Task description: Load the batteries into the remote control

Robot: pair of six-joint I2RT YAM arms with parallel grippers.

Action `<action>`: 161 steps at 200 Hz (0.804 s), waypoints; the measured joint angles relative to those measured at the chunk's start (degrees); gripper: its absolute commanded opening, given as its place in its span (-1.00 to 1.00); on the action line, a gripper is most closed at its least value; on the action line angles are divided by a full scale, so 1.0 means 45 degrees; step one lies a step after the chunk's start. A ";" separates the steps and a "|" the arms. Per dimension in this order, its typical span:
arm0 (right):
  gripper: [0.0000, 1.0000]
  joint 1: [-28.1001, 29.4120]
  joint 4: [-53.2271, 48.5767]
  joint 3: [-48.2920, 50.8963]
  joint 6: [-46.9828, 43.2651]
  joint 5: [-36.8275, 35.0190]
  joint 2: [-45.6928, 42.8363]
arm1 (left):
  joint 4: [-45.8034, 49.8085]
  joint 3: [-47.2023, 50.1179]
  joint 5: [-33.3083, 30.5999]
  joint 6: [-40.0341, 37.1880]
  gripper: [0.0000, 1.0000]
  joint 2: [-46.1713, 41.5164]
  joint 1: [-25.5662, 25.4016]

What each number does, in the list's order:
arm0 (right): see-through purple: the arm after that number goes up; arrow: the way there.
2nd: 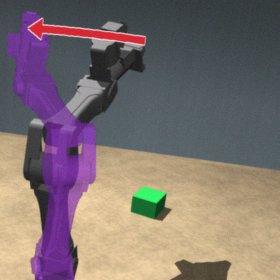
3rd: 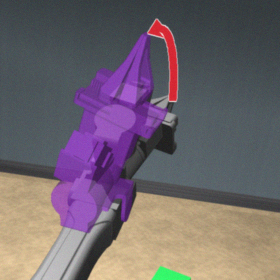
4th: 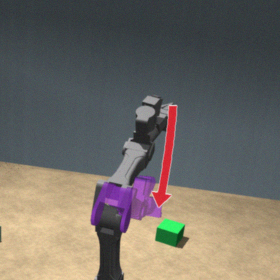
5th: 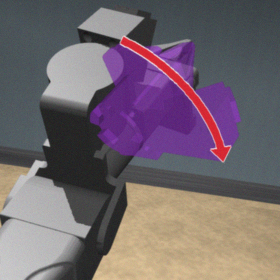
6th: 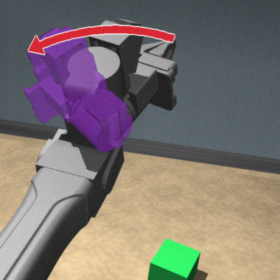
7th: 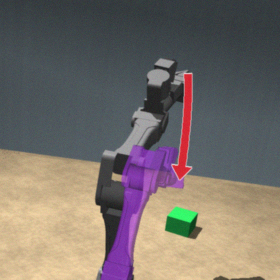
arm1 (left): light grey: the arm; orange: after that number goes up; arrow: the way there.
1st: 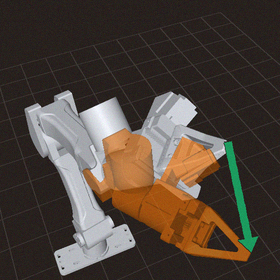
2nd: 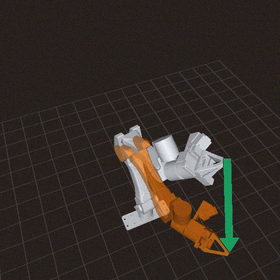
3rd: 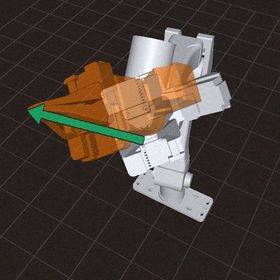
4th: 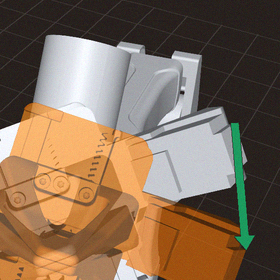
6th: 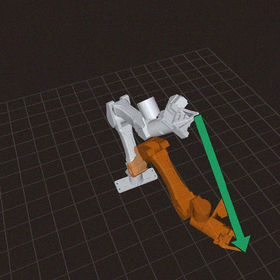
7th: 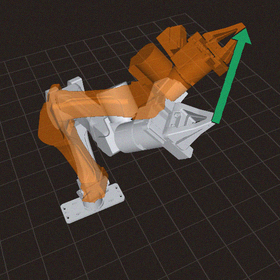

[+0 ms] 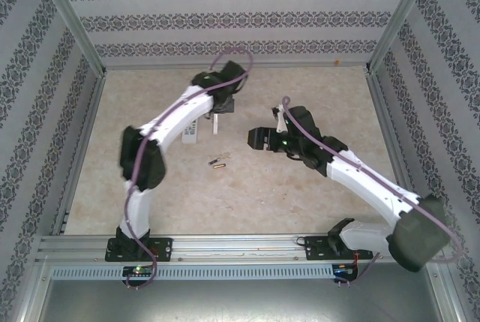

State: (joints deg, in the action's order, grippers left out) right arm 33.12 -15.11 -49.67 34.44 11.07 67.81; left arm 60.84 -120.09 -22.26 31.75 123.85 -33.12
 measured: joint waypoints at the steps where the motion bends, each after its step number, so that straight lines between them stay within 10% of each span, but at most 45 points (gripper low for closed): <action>1: 0.70 0.0000 -0.0029 0.0073 -0.0010 -0.0039 -0.0068 | 0.0112 -0.0238 -0.0146 0.0000 -1.00 0.0219 -0.0044; 63: 0.74 -0.0763 -0.0981 0.1889 0.0044 -0.0971 -0.2943 | 0.2545 -0.5285 -0.3104 -0.0029 -0.89 0.5639 -0.0452; 161: 0.75 -0.1171 -0.1666 0.2560 0.0296 -0.0976 -0.4216 | 0.0568 -0.5901 -0.0369 -0.0573 -0.26 0.6732 -0.0457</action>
State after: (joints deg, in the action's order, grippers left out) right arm 27.86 -22.61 -38.15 35.77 6.68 48.84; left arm 63.40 -146.65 -23.92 29.17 154.15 -35.18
